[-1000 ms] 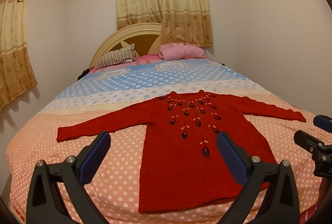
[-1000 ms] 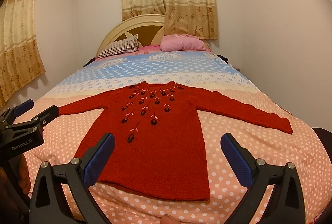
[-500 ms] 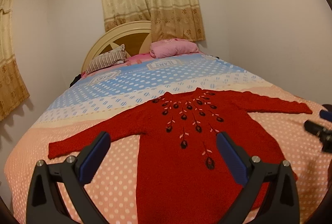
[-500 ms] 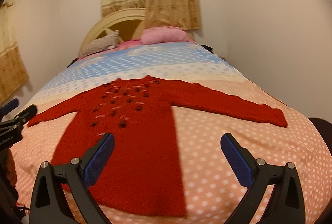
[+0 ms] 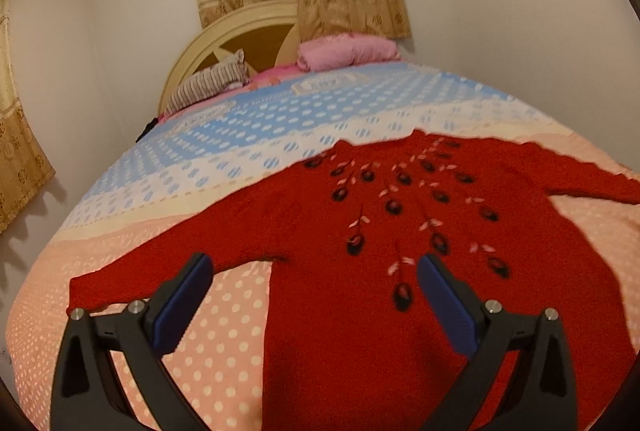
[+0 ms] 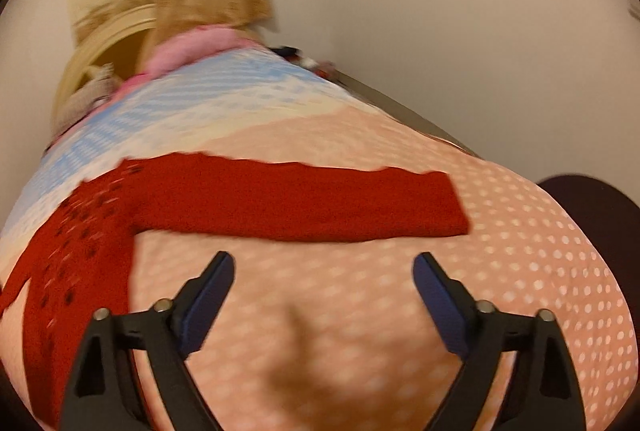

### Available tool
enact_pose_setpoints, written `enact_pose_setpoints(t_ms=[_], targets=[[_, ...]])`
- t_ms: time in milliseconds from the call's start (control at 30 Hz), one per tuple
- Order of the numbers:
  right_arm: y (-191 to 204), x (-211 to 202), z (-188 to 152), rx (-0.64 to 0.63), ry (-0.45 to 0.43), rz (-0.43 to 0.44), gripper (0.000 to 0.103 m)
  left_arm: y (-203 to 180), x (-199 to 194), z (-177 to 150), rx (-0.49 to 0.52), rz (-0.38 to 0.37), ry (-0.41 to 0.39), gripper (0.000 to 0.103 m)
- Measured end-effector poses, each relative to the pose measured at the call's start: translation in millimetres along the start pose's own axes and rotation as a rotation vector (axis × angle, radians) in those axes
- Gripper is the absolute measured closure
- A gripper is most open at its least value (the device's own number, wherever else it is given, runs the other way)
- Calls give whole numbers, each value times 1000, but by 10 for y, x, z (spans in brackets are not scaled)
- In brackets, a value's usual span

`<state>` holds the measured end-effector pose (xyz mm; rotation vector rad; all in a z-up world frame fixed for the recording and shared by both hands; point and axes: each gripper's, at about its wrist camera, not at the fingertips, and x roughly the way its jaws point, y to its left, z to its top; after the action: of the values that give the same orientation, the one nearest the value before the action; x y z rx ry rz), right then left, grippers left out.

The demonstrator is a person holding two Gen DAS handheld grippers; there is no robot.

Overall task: Fold small clothes
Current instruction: 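Move the right tool to the sweater's cuff and close on it, then lift the cuff with the right tool and fold the sleeve across the body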

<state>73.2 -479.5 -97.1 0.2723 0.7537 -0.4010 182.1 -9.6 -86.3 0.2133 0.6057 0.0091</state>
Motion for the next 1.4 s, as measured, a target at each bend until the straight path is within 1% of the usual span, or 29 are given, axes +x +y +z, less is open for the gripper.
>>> enact_pose_setpoints(t_ms=[67,100,167,333,433,467,500,567,633,700,733,833,1033,1167,1400], targets=[[-246,203,127,52,36,-34,20,11,126,-3,1,14,16,0],[-321,274,168,73,50,-48,23,29,186,-7,-1,18,26,0],[-488,408,258,100,75,-80,26,60,279,-5,-8,21,43,0],[-762,733,418,145,126,-150,27,125,475,1,-23,30,76,0],[-861,897,431,168,163,-165,28,161,561,-14,-33,30,92,0],[-887,964,425,174,181,-159,33,173,591,-16,-35,29,94,0],[-910,1015,419,179,198,-148,41,185,606,-26,-39,30,98,0],[-967,1115,384,210,236,-113,49,216,638,-44,-50,24,109,0],[-978,1117,391,207,223,-96,63,243,659,-57,-59,21,114,0],[-947,1094,406,192,216,-93,90,264,673,-70,-64,14,123,0],[-935,1087,423,190,215,-93,94,279,688,-69,-67,12,122,0],[-865,1000,520,184,199,-82,95,324,679,-77,-79,6,117,0],[-523,754,824,147,111,-56,95,402,665,-92,-99,1,113,0],[-143,514,1055,84,60,-27,95,458,686,-123,-121,-10,119,0],[557,149,1347,-36,-16,17,95,514,688,-207,-146,-29,123,0]])
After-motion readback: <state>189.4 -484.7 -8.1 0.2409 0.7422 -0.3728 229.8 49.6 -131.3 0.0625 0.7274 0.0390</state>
